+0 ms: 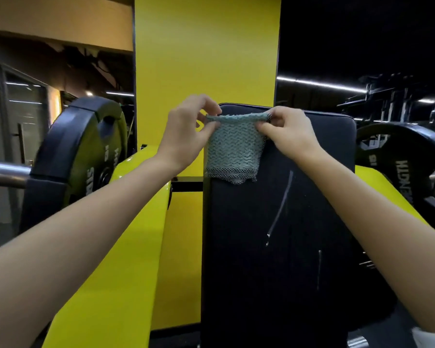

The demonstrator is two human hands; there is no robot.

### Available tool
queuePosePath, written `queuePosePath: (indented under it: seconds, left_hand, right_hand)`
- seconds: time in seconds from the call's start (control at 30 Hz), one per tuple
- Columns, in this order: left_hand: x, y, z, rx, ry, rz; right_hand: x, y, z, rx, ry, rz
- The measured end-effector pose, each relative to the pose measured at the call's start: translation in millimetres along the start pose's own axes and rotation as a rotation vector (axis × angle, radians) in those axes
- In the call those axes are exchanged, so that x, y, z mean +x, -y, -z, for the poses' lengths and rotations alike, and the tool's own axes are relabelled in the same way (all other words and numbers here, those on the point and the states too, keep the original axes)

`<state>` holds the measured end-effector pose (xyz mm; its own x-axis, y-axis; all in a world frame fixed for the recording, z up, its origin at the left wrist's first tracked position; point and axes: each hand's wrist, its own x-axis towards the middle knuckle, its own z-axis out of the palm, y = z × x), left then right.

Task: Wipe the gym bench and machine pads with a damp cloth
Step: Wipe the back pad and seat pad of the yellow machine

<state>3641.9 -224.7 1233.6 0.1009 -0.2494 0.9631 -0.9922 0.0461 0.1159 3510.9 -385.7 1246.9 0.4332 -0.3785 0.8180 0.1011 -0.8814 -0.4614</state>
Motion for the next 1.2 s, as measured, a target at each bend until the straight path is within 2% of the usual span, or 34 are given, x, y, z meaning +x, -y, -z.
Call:
queuePosePath:
  seconds: [0.1, 0.27, 0.37, 0.5, 0.57, 0.67, 0.8, 0.87, 1.0, 1.2]
  left_hand:
    - [4.0, 3.1, -15.0, 0.169, -0.006, -0.155]
    - [14.9, 1.2, -32.5, 0.308, -0.094, -0.234]
    - [19.1, 7.8, -38.8, 0.474, -0.108, -0.324]
    - [14.6, 18.5, -37.6, 0.521, -0.052, -0.352]
    - [10.0, 24.5, -35.2, 0.534, 0.019, -0.368]
    - [7.2, 28.7, -33.1, 0.537, 0.051, -0.362]
    - [7.1, 30.7, -34.8, 0.563, 0.069, -0.34]
    - [6.4, 32.3, -35.0, 0.577, 0.095, -0.318]
    - [5.2, 34.9, -35.5, 0.581, 0.118, -0.292]
    - [6.2, 41.4, -24.6, 0.561, 0.257, -0.321]
  right_hand:
    - [9.9, -4.3, -3.2, -0.106, -0.064, 0.035]
    - [20.3, -11.0, -1.6, -0.21, -0.125, 0.042]
    - [20.7, -12.1, -4.3, -0.277, -0.145, 0.084]
    - [16.8, -15.6, -10.5, -0.427, -0.338, 0.249]
    - [15.8, -16.7, -18.7, -0.376, -0.419, 0.344]
    - [10.7, -13.0, -38.9, -0.233, -0.424, 0.449]
    - [-3.5, -7.5, -56.9, -0.286, -0.531, 0.495]
    - [-10.4, -4.2, -65.6, -0.208, -0.486, 0.529]
    - [-11.0, -5.8, -81.0, -0.066, -0.253, 0.526]
    - [-8.7, -21.9, -85.9, -0.259, -0.164, 0.53]
